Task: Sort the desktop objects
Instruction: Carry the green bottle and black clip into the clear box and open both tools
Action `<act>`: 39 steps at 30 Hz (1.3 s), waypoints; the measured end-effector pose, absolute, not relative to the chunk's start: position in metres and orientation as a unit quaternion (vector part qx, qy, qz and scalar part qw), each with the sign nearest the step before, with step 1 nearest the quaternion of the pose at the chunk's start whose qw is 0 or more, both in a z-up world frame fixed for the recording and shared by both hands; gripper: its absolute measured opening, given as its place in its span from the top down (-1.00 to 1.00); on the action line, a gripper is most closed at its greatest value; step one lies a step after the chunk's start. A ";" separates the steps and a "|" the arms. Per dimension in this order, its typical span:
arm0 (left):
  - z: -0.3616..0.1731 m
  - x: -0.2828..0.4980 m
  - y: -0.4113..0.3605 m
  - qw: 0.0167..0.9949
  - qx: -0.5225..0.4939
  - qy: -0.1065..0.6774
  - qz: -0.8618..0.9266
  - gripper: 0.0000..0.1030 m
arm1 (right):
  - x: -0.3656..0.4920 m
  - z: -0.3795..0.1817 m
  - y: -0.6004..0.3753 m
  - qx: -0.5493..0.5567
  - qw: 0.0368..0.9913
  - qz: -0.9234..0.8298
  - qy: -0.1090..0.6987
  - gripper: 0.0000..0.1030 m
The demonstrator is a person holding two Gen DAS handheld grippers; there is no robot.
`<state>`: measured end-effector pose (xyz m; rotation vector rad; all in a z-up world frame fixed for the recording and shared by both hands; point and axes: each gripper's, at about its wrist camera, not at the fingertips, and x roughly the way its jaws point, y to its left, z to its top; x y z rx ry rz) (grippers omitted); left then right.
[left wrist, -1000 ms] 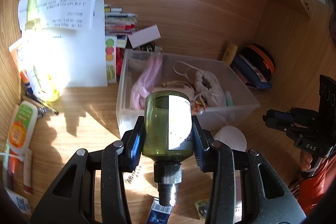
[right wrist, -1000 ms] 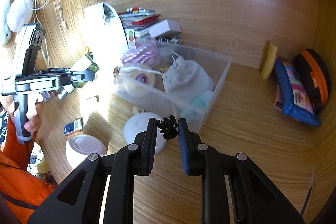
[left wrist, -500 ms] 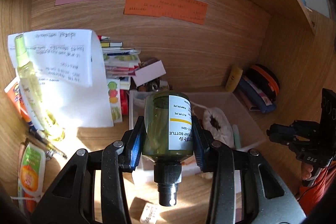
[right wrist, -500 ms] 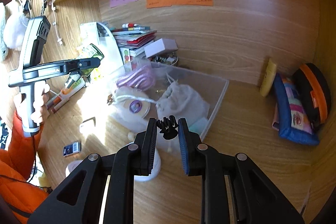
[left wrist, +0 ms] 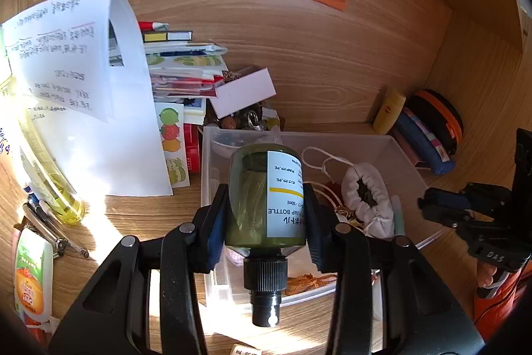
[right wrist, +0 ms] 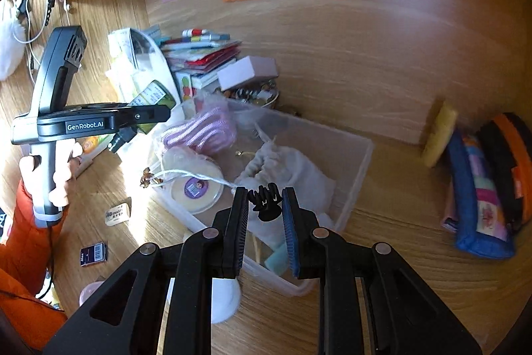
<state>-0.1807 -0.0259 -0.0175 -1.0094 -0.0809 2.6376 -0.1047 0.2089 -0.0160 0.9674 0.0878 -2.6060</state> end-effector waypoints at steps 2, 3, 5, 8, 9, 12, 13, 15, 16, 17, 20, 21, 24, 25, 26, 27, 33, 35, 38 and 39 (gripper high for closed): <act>-0.020 -0.182 -0.024 0.157 -0.355 -0.025 0.921 0.20 | -0.108 -0.022 0.205 0.352 0.178 -0.918 0.038 0.64; -0.022 -0.182 -0.024 0.156 -0.357 -0.023 0.921 0.20 | -0.109 -0.025 0.204 0.357 0.179 -0.916 0.040 0.64; -0.025 -0.183 -0.024 0.152 -0.362 -0.023 0.919 0.20 | -0.110 -0.027 0.203 0.361 0.183 -0.913 0.039 0.64; -0.027 -0.184 -0.025 0.149 -0.366 -0.024 0.918 0.20 | -0.112 -0.030 0.203 0.367 0.188 -0.911 0.033 0.64; -0.028 -0.184 -0.026 0.148 -0.367 -0.024 0.918 0.20 | -0.113 -0.032 0.203 0.369 0.188 -0.910 0.031 0.64; -0.029 -0.184 -0.026 0.146 -0.370 -0.024 0.917 0.20 | -0.115 -0.034 0.204 0.373 0.189 -0.908 0.025 0.64; -0.030 -0.185 -0.026 0.146 -0.372 -0.023 0.916 0.20 | -0.115 -0.034 0.204 0.373 0.190 -0.908 0.023 0.64; -0.031 -0.185 -0.024 0.146 -0.374 -0.020 0.916 0.20 | -0.115 -0.033 0.205 0.373 0.192 -0.908 0.020 0.64; -0.031 -0.185 -0.023 0.145 -0.374 -0.018 0.916 0.20 | -0.114 -0.033 0.205 0.372 0.191 -0.908 0.019 0.64; -0.031 -0.184 -0.022 0.144 -0.374 -0.016 0.916 0.20 | -0.114 -0.034 0.205 0.372 0.191 -0.908 0.020 0.64; -0.031 -0.182 -0.022 0.143 -0.375 -0.015 0.916 0.20 | -0.115 -0.034 0.205 0.370 0.190 -0.909 0.021 0.64; -0.031 -0.182 -0.022 0.143 -0.376 -0.017 0.915 0.20 | -0.116 -0.035 0.204 0.369 0.190 -0.910 0.021 0.64; -0.030 -0.180 -0.023 0.142 -0.376 -0.018 0.916 0.18 | -0.116 -0.036 0.204 0.365 0.180 -0.913 0.027 0.56; -0.029 -0.179 -0.024 0.141 -0.375 -0.018 0.916 0.15 | -0.116 -0.036 0.205 0.363 0.174 -0.915 0.029 0.47; -0.028 -0.177 -0.024 0.141 -0.373 -0.018 0.917 0.13 | -0.116 -0.036 0.205 0.362 0.168 -0.916 0.032 0.43; -0.028 -0.176 -0.024 0.141 -0.370 -0.018 0.918 0.11 | -0.116 -0.036 0.206 0.362 0.165 -0.917 0.032 0.35; -0.023 -0.170 -0.024 0.137 -0.358 -0.017 0.924 0.01 | -0.115 -0.033 0.207 0.357 0.164 -0.919 0.033 0.17; -0.022 -0.169 -0.024 0.136 -0.357 -0.017 0.924 0.00 | -0.115 -0.032 0.206 0.355 0.164 -0.920 0.035 0.13; -0.021 -0.168 -0.024 0.138 -0.351 -0.011 0.926 0.00 | -0.112 -0.028 0.204 0.351 0.147 -0.924 0.046 0.04; -0.020 -0.166 -0.025 0.138 -0.346 -0.011 0.928 0.00 | -0.109 -0.026 0.203 0.346 0.144 -0.926 0.048 0.02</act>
